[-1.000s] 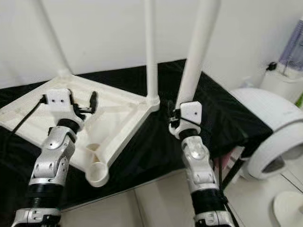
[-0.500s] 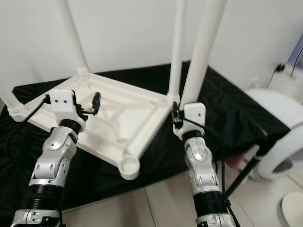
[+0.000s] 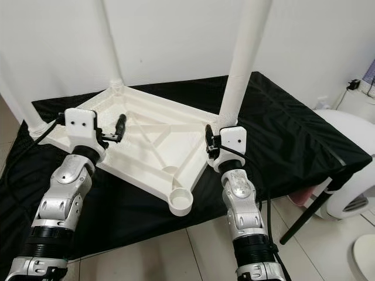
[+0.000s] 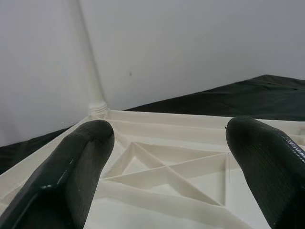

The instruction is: Building children table

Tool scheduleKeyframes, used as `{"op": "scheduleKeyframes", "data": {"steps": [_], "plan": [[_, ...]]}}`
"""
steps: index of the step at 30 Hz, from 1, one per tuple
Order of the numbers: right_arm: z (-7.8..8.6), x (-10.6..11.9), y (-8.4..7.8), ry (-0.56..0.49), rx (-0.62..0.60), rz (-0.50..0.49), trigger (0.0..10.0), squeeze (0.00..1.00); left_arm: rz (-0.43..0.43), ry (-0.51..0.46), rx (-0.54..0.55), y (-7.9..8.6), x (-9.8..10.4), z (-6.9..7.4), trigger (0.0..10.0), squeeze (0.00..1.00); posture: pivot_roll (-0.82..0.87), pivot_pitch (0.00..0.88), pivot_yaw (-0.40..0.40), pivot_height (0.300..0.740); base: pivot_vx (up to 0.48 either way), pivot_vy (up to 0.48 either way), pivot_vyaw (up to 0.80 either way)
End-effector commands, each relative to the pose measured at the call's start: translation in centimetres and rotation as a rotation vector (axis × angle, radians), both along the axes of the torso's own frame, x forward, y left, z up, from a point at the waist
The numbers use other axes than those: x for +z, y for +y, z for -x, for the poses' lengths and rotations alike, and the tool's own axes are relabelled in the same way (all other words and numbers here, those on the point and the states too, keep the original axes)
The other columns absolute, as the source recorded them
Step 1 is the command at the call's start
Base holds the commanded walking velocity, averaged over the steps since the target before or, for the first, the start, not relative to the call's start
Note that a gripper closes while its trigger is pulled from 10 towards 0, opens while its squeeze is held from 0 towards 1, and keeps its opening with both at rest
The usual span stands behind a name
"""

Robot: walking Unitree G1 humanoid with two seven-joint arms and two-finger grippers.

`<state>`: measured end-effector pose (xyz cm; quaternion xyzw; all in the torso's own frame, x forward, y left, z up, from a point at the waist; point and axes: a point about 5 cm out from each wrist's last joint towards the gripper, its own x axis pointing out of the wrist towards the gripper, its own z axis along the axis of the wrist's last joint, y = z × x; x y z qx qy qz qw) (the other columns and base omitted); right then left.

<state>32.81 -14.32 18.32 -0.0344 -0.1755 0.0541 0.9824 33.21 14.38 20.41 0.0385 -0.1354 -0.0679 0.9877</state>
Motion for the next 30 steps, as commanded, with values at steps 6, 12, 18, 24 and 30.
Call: {"op": "scheduleKeyframes", "data": {"steps": [6,12,18,24,30], "plan": [[-0.24,0.70,0.12,-0.024,0.003,-0.001,10.0,0.00,-0.015,-0.018,-0.003,0.09,0.46,0.05,10.0,0.00,-0.04,0.013,0.050,0.740,0.000,-0.203,0.00],[-0.36,0.88,0.12,-0.028,0.006,0.000,10.0,0.00,-0.030,-0.023,0.008,0.12,0.57,-0.07,10.0,0.00,-0.04,0.011,0.043,0.740,0.000,-0.313,0.00],[-0.48,1.06,0.10,-0.032,0.009,0.003,10.0,0.00,-0.002,-0.025,0.011,0.18,0.69,-0.15,10.0,0.00,-0.04,0.008,0.036,0.740,0.000,0.000,0.00],[-0.54,1.12,0.08,-0.033,0.010,0.005,10.0,0.00,-0.004,-0.029,0.021,0.23,0.78,-0.19,10.0,0.00,-0.04,0.008,0.033,0.740,0.000,0.000,0.00],[-0.62,1.21,0.20,-0.033,0.015,0.004,10.0,0.00,-0.017,-0.001,0.026,0.19,0.58,-0.36,10.0,0.00,-0.04,0.010,0.028,0.740,0.000,0.000,0.00]]}}
